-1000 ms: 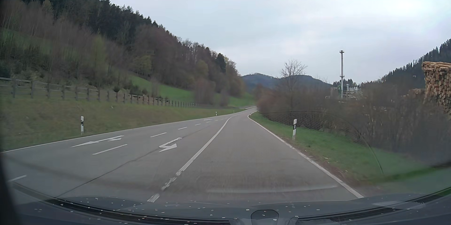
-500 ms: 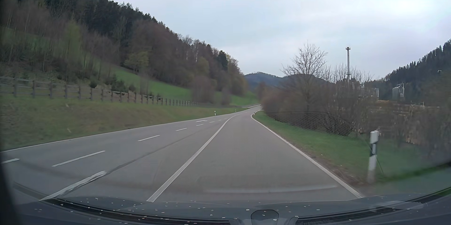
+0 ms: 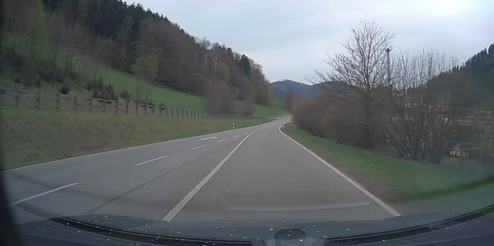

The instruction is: Follow the waypoints while adhering to traffic rules and regulations

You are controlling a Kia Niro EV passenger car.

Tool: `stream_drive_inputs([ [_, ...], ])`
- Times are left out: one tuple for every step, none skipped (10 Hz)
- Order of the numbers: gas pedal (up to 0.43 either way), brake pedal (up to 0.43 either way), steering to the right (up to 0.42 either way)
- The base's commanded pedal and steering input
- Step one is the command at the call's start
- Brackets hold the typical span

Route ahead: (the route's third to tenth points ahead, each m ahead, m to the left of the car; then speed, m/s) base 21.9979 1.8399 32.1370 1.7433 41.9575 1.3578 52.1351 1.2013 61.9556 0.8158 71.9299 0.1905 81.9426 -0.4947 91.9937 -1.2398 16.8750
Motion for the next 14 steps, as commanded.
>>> stream_drive_inputs([
  [0.130, 0.000, -0.003],
  [0.130, 0.000, -0.002],
  [0.130, 0.000, -0.002],
  [0.130, 0.000, -0.001],
  [0.130, 0.000, 0.000],
  [0.130, 0.000, 0.000],
  [0.130, 0.000, 0.001],
  [0.118, 0.000, 0.002],
  [0.110, 0.000, 0.003],
  [0.110, 0.000, 0.003],
  [0.079, 0.000, 0.003],
  [0.059, 0.000, 0.003],
  [0.059, 0.000, 0.003],
  [0.059, 0.000, 0.003],
])
